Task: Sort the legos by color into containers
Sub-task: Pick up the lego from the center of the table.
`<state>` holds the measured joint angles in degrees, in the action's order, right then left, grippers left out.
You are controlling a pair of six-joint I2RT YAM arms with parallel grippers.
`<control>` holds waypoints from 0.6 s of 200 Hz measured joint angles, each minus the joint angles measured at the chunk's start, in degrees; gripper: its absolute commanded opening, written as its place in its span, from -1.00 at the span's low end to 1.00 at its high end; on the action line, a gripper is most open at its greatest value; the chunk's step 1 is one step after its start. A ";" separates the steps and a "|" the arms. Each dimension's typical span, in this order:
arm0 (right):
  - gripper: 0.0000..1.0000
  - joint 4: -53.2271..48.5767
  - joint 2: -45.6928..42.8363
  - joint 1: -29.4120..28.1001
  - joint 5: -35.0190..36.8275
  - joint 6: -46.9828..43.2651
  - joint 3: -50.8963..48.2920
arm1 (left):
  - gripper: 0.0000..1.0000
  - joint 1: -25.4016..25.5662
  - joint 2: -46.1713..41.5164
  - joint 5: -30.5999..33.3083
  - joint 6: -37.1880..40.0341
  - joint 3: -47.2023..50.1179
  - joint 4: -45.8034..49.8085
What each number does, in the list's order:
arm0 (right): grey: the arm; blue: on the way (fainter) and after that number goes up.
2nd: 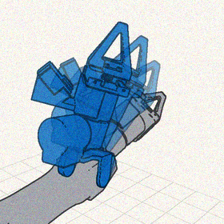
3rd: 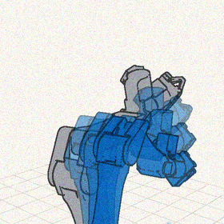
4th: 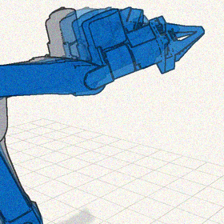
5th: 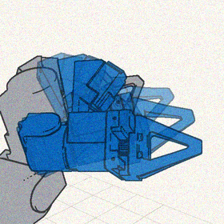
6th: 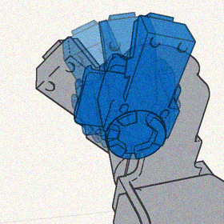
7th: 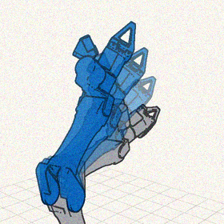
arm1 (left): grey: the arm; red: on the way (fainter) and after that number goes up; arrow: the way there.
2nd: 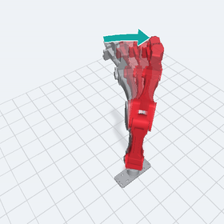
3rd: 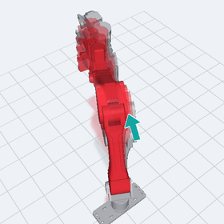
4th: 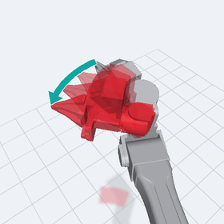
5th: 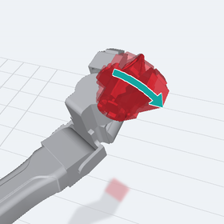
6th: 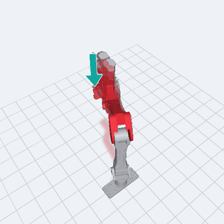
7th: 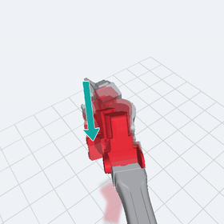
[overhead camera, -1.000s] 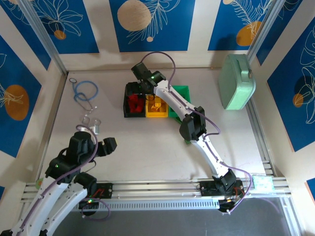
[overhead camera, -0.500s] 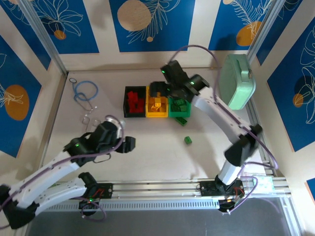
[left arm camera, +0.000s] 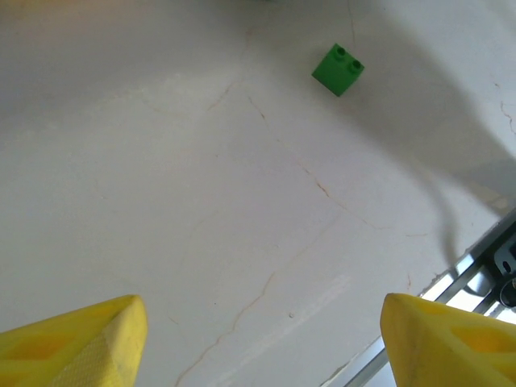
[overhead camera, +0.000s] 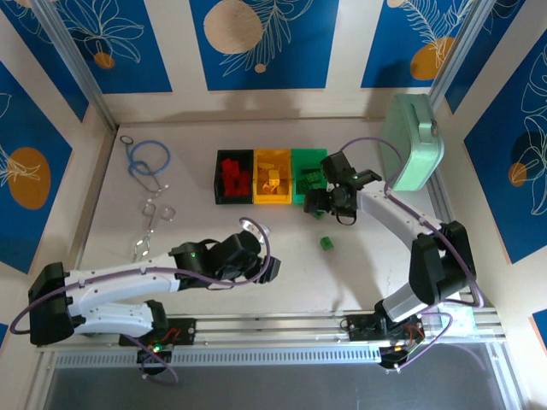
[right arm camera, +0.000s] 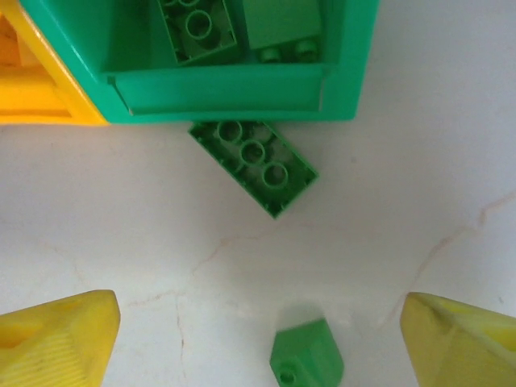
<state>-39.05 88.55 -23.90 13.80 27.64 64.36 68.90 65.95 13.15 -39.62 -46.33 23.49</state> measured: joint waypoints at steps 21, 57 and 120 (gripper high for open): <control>0.64 2.54 4.81 0.31 -0.96 -1.55 0.24 | 0.52 1.81 -0.39 1.46 -1.88 2.03 -0.63; 0.60 3.76 13.27 0.22 -0.39 -4.09 2.21 | 0.52 2.97 -3.63 3.50 -4.31 5.68 -0.48; 0.47 4.37 16.81 -0.57 2.51 -6.25 6.38 | 0.51 3.56 -8.57 5.64 -6.56 8.72 -0.35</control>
<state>-34.68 105.36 -24.47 16.32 21.39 70.74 72.47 57.39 18.79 -46.17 -37.60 23.14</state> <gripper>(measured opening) 0.750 0.758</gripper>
